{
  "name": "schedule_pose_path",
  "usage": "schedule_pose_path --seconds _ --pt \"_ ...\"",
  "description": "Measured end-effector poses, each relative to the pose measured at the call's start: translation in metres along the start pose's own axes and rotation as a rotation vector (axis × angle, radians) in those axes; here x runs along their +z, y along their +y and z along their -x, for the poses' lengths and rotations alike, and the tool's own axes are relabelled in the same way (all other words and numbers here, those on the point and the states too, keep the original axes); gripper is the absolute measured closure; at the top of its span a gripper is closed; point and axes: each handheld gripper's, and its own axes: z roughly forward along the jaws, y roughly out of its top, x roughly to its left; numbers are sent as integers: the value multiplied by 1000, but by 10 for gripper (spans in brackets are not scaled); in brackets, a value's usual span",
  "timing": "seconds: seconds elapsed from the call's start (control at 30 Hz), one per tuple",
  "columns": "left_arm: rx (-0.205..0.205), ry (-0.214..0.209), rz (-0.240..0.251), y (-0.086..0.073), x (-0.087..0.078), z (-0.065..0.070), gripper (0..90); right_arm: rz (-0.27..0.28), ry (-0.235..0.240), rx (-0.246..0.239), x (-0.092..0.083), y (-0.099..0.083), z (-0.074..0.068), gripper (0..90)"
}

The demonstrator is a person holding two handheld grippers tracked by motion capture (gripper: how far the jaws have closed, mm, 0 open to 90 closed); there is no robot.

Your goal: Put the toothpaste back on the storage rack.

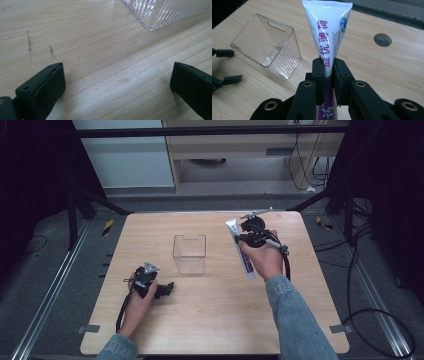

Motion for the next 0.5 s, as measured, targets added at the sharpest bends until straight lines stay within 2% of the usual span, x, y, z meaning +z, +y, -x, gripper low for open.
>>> schedule_pose_path --seconds 0.4,0.5 --pt "2 0 0 0 0 0 0 74 13 -6 -6 20 -10 804" --pt "2 0 0 0 0 0 0 107 17 -8 -10 28 -12 805"
